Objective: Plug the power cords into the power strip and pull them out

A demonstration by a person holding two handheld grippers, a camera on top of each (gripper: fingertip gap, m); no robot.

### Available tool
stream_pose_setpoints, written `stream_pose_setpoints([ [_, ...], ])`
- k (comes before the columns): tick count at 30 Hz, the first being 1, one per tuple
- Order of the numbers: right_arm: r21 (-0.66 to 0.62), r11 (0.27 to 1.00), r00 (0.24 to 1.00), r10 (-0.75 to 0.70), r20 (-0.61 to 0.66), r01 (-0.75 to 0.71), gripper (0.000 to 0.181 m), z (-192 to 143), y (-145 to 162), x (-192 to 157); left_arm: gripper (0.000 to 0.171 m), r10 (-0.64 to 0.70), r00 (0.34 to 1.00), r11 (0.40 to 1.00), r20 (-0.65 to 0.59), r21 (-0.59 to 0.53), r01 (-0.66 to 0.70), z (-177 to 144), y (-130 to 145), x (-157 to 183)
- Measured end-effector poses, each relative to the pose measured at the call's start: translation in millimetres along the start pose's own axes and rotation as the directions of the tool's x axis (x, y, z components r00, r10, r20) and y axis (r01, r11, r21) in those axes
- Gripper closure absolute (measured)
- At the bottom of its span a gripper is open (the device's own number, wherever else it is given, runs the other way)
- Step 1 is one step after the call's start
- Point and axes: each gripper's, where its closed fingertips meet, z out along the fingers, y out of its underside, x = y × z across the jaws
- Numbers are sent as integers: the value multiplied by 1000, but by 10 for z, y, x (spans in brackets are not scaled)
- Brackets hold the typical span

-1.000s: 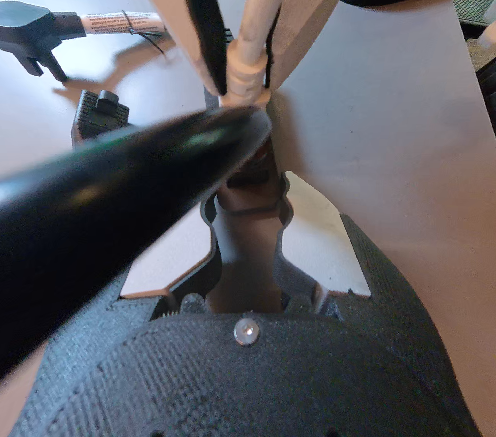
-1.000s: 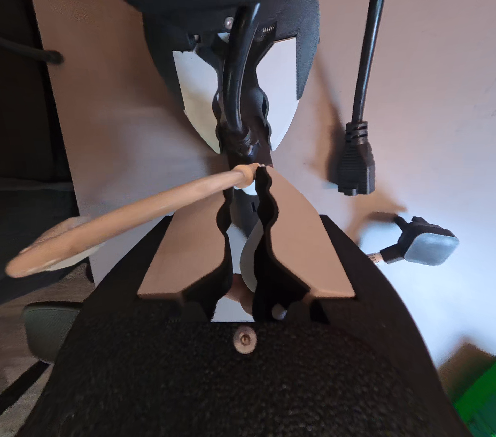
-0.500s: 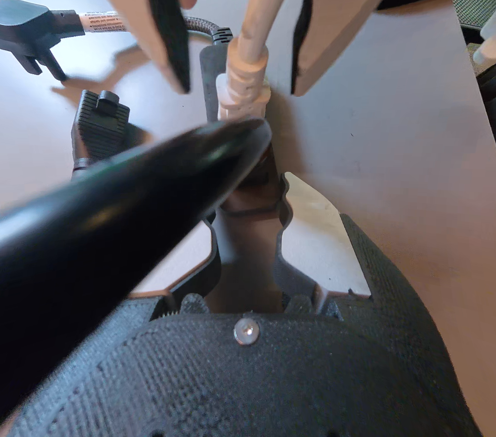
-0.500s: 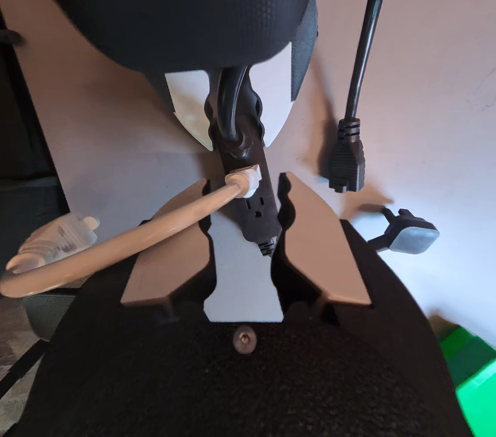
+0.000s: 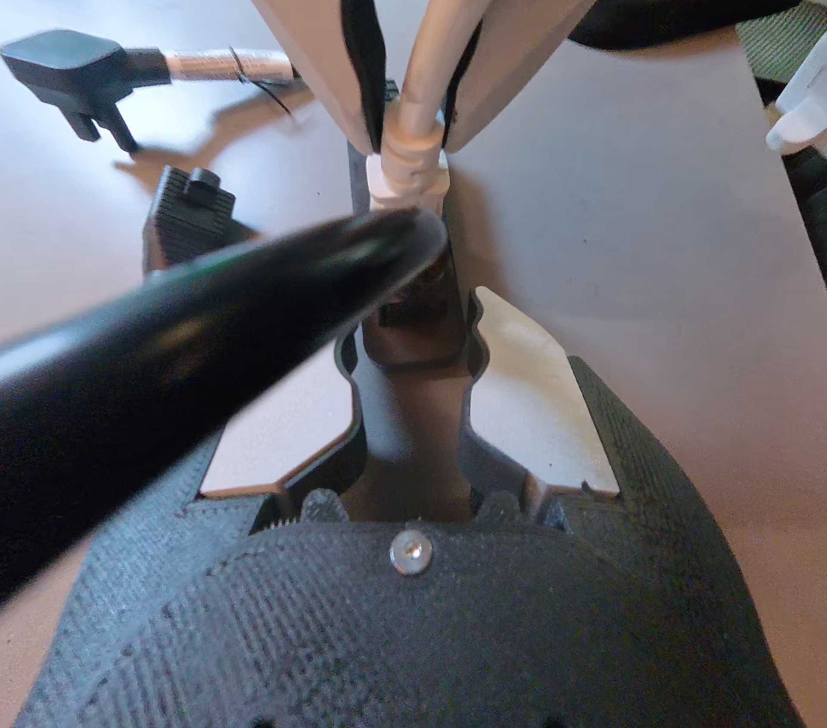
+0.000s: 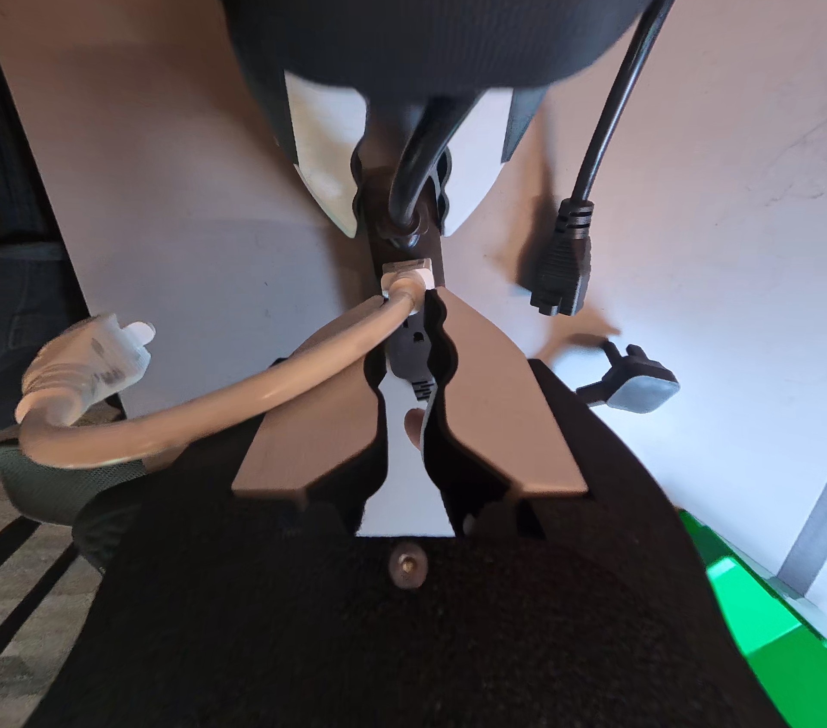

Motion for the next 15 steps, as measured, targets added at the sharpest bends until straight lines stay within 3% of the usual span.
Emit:
stream_pose_setpoints([
  [10, -59, 998, 999, -25, 45, 27, 163, 53, 14, 14, 127, -4, 1000, 1000, 18, -3, 4, -15, -9, -12],
  [15, -15, 999, 997, 33, 72, -32, 163, 51, 99, 7, 129, -22, 1000, 1000, 5, 7, 22, -19, -7, -12],
])
